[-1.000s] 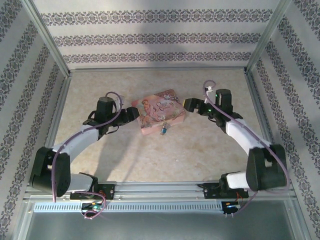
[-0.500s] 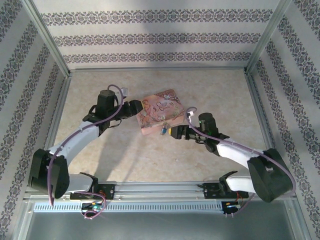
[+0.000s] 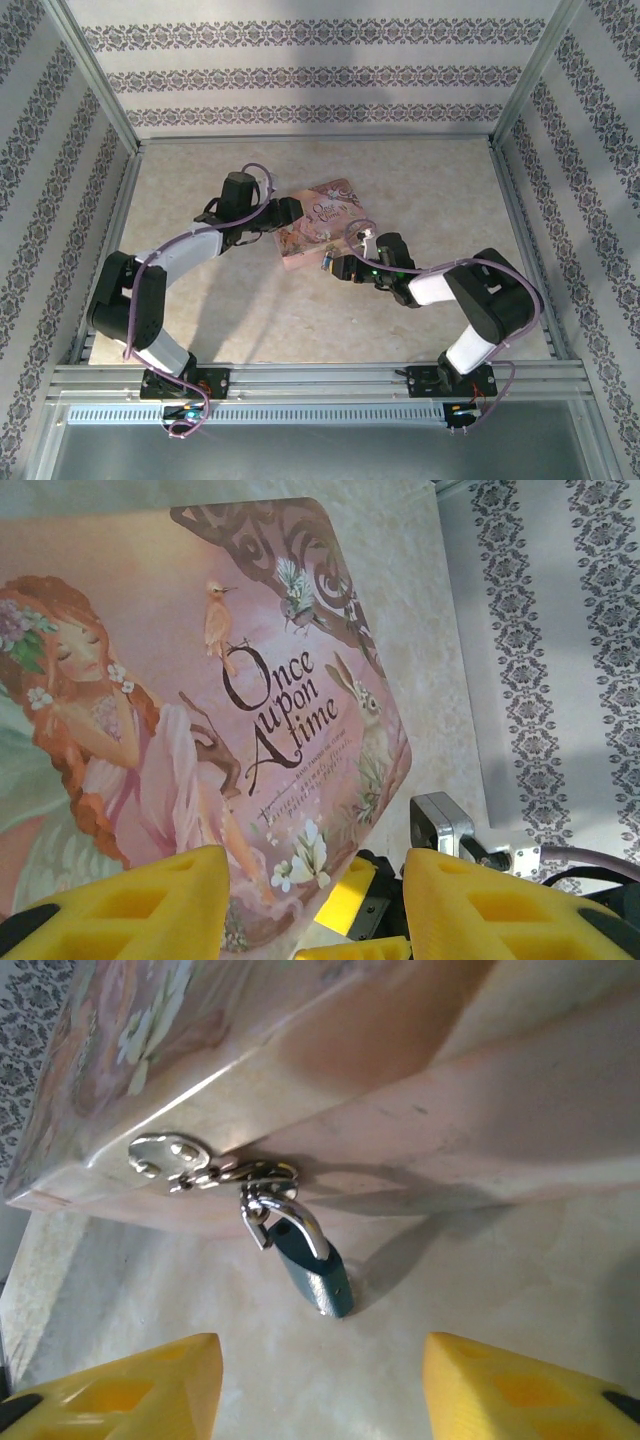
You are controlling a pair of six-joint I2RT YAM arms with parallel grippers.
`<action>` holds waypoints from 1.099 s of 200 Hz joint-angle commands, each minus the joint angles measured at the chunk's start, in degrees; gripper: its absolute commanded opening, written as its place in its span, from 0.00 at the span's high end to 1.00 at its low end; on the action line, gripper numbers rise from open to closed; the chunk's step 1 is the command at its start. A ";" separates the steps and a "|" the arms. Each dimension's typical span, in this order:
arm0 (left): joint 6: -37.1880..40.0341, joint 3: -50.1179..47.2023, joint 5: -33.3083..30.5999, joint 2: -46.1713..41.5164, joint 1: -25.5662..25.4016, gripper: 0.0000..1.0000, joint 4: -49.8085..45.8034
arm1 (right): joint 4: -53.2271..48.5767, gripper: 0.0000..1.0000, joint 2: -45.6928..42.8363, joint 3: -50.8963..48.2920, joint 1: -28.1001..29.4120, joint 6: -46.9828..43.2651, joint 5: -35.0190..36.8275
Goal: Unlock a padlock with a key
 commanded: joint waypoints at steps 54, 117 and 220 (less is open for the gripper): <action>1.97 2.62 -0.80 3.80 -0.73 0.51 0.31 | 10.22 0.53 6.22 1.09 1.07 2.15 -0.35; 2.03 2.74 -1.60 4.81 -0.73 0.51 0.28 | 13.46 0.58 9.27 1.68 2.34 3.04 -0.40; 2.16 2.39 -2.69 5.57 -0.75 0.52 0.11 | 18.93 0.72 12.26 2.00 3.41 6.19 1.01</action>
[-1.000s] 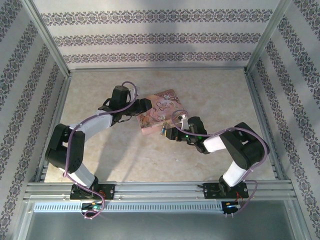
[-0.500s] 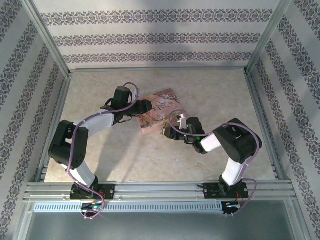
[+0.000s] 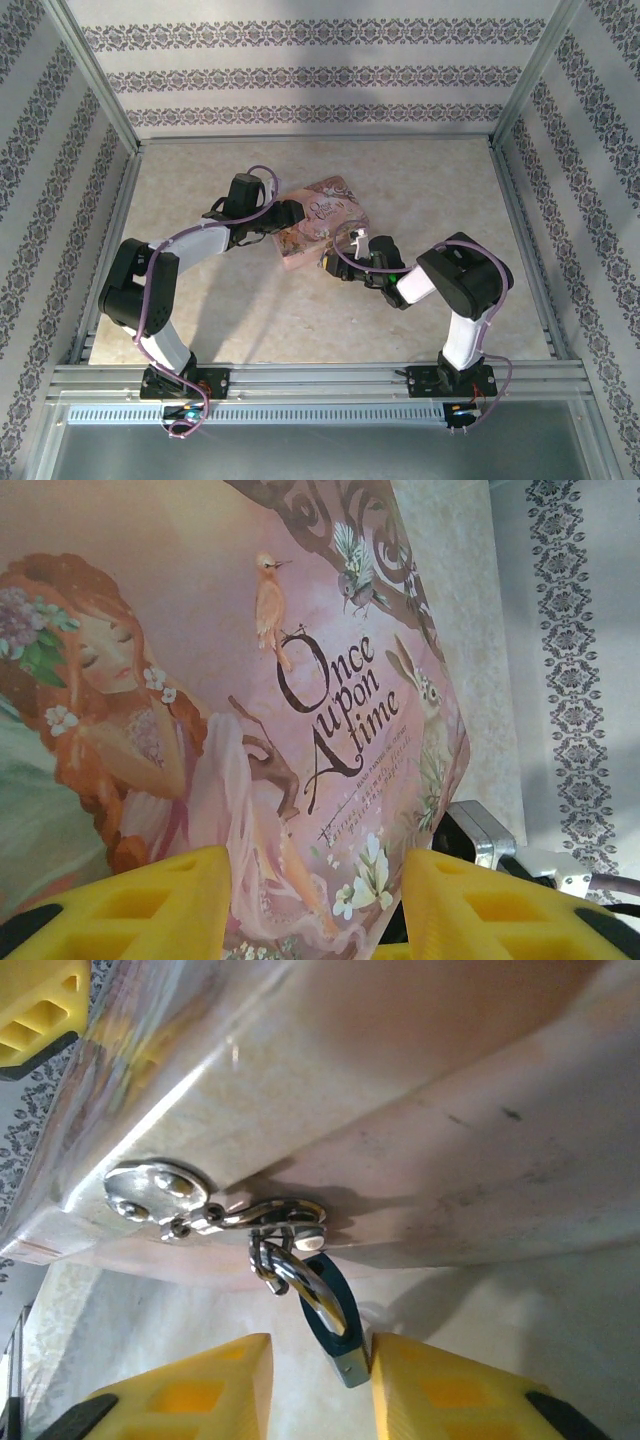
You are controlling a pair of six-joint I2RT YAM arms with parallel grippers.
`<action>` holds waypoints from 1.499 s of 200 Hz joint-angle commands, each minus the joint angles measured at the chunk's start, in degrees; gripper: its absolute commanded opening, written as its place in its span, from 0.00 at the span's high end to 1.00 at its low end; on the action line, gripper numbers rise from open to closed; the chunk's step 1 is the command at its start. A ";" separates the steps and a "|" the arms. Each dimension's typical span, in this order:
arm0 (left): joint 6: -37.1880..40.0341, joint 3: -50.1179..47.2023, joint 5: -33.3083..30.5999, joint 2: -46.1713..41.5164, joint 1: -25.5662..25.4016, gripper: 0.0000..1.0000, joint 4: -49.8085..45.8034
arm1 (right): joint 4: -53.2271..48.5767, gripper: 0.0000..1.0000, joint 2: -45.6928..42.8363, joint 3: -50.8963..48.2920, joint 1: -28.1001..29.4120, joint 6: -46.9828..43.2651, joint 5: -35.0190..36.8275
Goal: Unlock a padlock with a key
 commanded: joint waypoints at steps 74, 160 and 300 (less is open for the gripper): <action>2.14 -0.30 -3.17 0.33 -0.80 0.52 -0.96 | 0.15 0.90 -3.20 -2.54 1.14 6.05 7.44; 2.94 -2.02 -4.47 0.81 -0.80 0.52 -1.61 | -34.32 0.91 -14.71 3.50 4.26 15.04 20.56; 2.42 -2.54 -4.29 2.65 -0.91 0.52 0.64 | -79.98 0.98 -8.12 28.70 14.52 14.83 46.04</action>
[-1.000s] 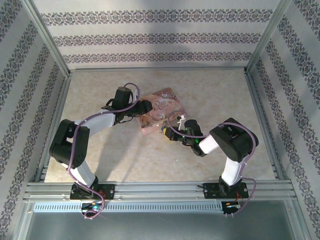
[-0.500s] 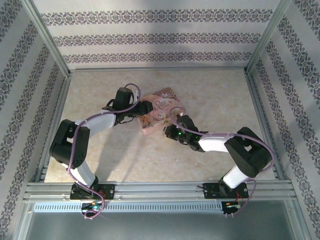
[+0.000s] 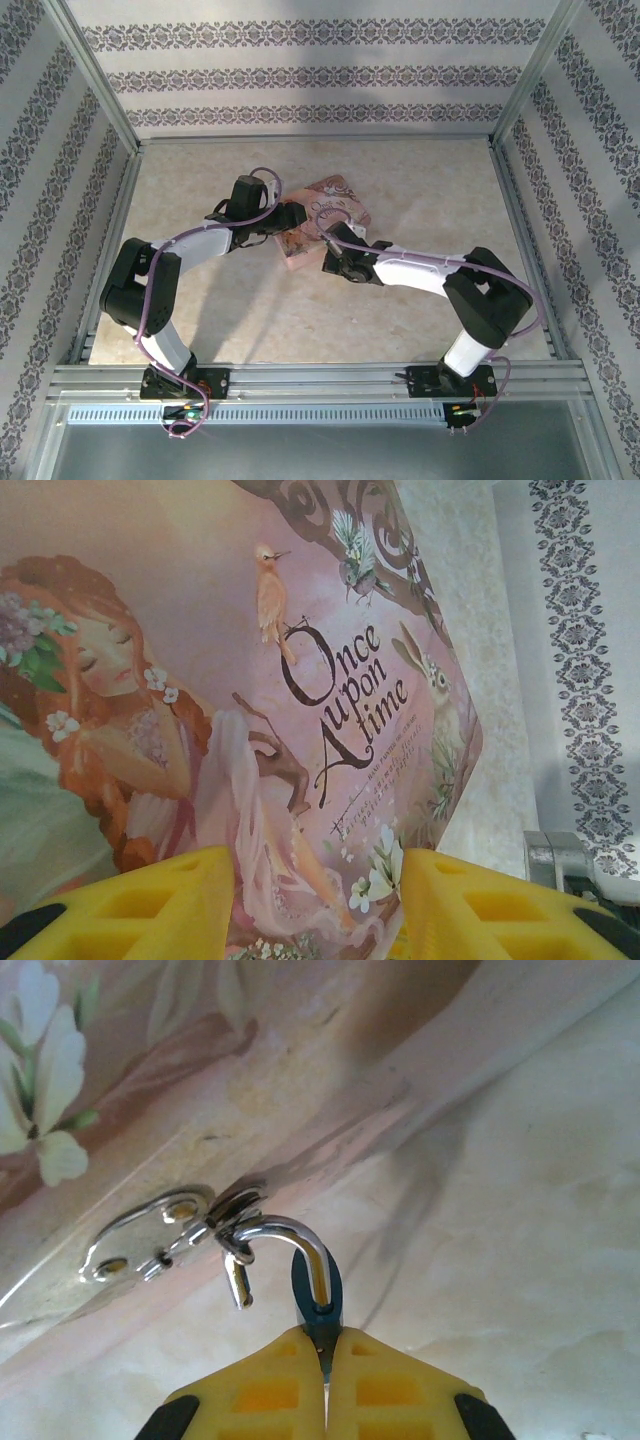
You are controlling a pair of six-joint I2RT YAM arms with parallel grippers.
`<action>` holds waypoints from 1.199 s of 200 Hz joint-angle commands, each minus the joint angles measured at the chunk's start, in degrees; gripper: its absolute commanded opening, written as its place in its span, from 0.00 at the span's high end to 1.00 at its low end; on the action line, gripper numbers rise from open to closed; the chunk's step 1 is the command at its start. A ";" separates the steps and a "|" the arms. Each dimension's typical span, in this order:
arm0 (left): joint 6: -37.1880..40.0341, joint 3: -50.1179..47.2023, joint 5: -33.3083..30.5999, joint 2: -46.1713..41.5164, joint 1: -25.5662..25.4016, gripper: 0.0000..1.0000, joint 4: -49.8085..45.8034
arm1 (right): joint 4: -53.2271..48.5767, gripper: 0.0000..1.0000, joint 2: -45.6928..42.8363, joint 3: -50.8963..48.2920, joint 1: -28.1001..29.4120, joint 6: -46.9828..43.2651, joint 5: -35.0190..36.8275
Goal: Unlock a padlock with a key
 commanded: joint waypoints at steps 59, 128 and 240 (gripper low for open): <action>0.95 -2.04 -2.38 2.85 -0.28 0.52 0.20 | -13.56 0.98 6.33 7.58 3.49 1.23 12.28; -0.37 -2.99 -1.94 3.25 -0.60 0.52 2.53 | -16.95 0.94 12.39 14.95 7.03 -0.04 17.24; -0.60 -3.13 -1.78 3.11 -0.63 0.52 2.57 | -12.94 0.50 1.59 9.90 9.22 -3.36 14.24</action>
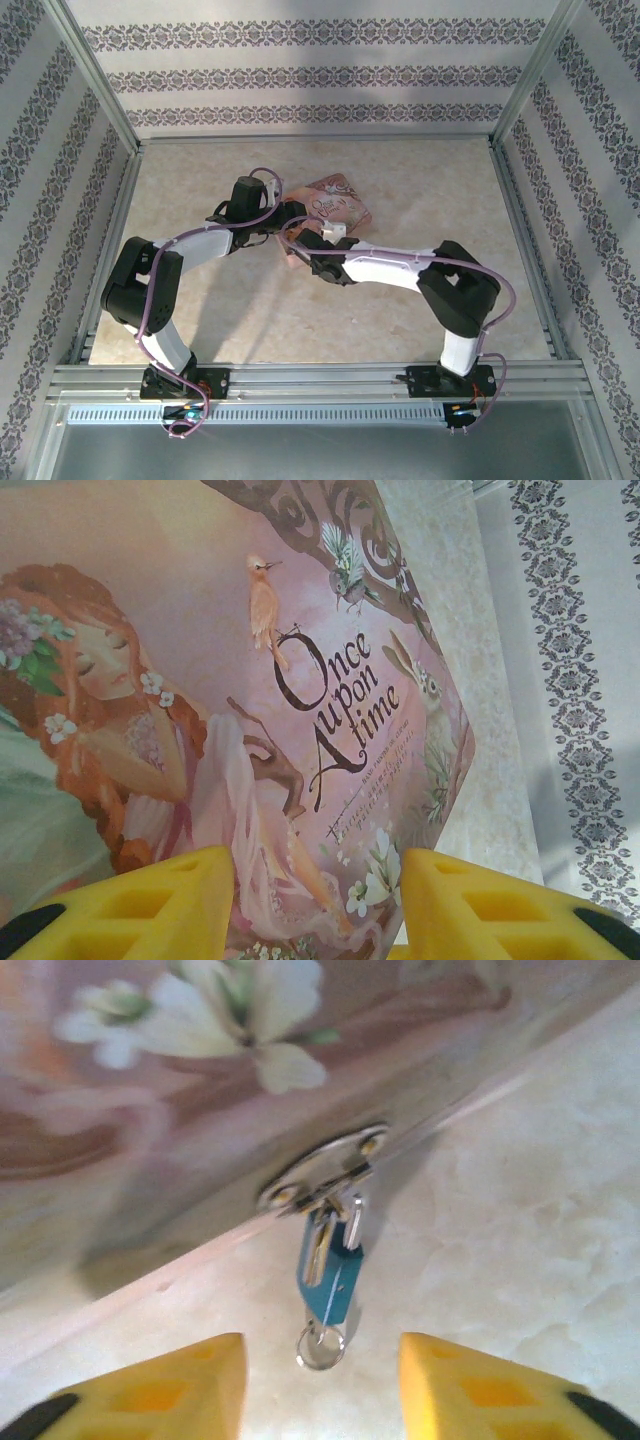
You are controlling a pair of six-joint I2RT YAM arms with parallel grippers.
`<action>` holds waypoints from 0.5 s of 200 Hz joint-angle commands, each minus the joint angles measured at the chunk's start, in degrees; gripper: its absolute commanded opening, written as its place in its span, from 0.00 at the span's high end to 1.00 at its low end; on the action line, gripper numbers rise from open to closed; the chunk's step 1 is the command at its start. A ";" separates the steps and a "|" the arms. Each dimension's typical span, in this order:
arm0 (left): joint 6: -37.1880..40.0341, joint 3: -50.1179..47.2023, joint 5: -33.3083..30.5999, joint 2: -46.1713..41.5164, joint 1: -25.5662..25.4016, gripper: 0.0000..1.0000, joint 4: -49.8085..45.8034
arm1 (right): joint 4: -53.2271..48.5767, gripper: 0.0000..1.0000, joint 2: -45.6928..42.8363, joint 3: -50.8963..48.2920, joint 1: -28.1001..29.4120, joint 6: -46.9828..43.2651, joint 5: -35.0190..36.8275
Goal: Unlock a padlock with a key
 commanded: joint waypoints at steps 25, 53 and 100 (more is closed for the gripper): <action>-0.19 -2.02 -1.64 2.18 -0.38 0.52 -1.99 | 3.07 0.40 -12.23 -5.24 1.37 -4.39 -1.54; 0.20 -2.18 -1.89 1.63 -0.39 0.52 -2.80 | 10.28 0.35 -21.14 -11.48 -0.44 -13.17 -5.37; 0.36 -2.70 -2.14 1.28 -0.39 0.52 -3.37 | 33.68 0.39 -32.02 -26.50 -15.63 -17.90 -40.28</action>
